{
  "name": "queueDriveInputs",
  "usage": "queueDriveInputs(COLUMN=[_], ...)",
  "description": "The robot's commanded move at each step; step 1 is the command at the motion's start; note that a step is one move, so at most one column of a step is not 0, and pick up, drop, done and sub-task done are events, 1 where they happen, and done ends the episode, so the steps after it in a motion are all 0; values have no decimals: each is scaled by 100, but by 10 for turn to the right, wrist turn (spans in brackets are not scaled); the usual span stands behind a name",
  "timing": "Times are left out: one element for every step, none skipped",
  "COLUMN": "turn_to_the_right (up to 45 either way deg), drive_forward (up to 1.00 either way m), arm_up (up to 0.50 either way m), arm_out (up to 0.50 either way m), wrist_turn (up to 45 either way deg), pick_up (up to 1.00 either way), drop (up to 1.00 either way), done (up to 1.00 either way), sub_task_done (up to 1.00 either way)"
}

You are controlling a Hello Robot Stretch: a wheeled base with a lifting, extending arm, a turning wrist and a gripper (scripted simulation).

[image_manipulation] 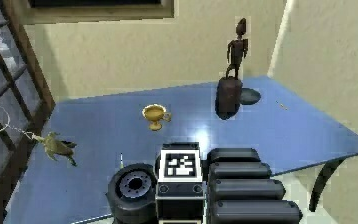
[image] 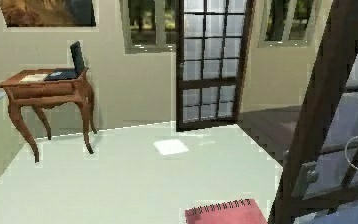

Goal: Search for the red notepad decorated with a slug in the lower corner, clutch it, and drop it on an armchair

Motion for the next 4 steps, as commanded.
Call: queueDriveInputs(turn_to_the_right=[-150, 0, 390, 0], drive_forward=[0, 85, 0, 45], arm_up=[0, 0, 0, 0], arm_out=[0, 0, 0, 0], wrist_turn=[0, 0, 0, 0], pick_up=[0, 0, 0, 0], drop=[0, 0, 0, 0], done=[0, 0, 0, 0], sub_task_done=[0, 0, 0, 0])
